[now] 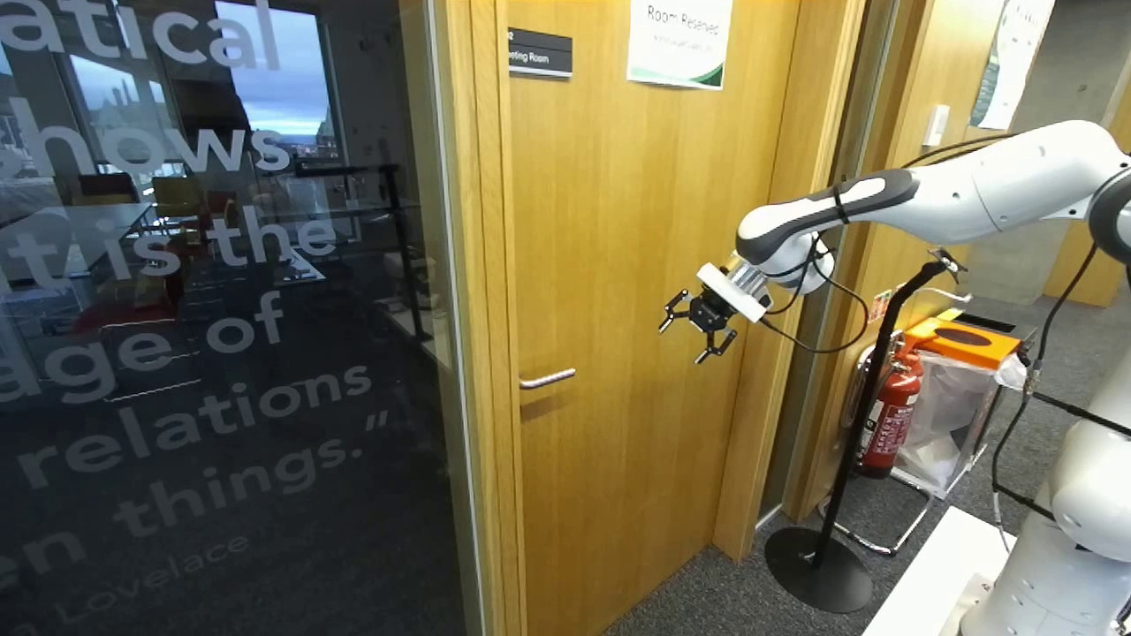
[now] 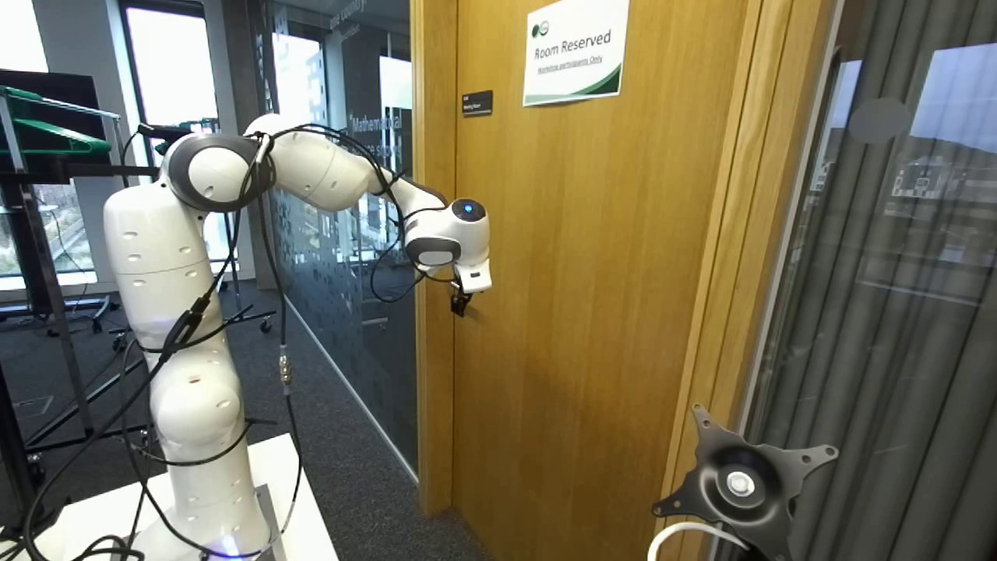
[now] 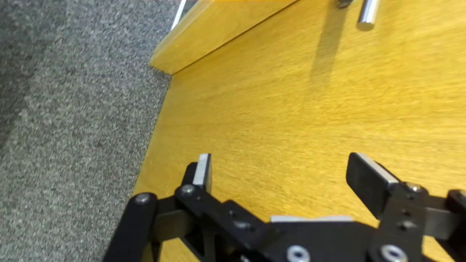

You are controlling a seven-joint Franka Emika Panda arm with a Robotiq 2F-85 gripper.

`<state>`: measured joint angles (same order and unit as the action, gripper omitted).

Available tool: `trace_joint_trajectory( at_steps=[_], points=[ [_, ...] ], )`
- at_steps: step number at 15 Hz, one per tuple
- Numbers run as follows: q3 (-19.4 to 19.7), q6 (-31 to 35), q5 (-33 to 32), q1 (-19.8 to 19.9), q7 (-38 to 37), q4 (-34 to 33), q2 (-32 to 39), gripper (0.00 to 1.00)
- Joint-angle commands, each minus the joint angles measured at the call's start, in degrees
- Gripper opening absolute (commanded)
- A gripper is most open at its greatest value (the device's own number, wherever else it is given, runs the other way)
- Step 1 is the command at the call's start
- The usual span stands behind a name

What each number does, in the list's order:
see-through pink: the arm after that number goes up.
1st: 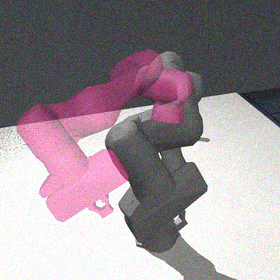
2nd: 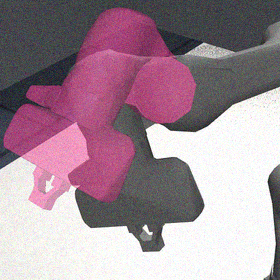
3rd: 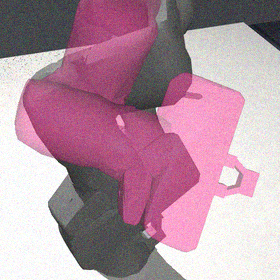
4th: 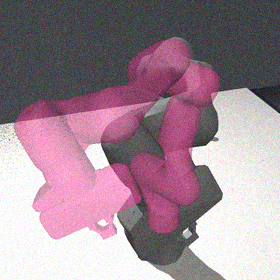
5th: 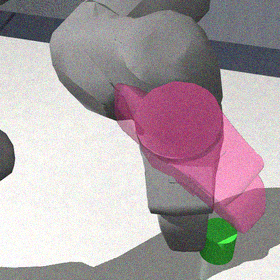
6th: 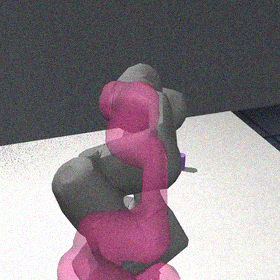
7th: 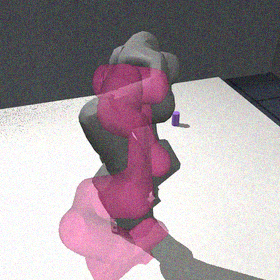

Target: Pull the handle down and open the door

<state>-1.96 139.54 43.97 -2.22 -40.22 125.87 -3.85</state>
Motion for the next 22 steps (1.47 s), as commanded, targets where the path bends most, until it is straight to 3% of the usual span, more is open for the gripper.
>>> trace_joint_trajectory(
  at_steps=[1,4,6,12,16,22],
  points=[
    [-1.06,2.27,12.56,-1.36,0.13,-1.7,0.17,1.0],
    [-2.91,6.66,24.49,-3.29,3.67,-3.2,1.18,1.0],
    [-4.45,8.12,25.03,-4.4,5.15,-4.18,2.32,1.0],
    [-7.4,7.63,9.09,-6.82,1.58,-4.66,5.83,1.0],
    [-7.46,13.64,-3.31,-7.83,-1.49,-5.76,8.4,1.0],
    [-8.67,20.96,-0.45,-9.68,-6.86,-11.56,13.36,1.0]
  ],
)
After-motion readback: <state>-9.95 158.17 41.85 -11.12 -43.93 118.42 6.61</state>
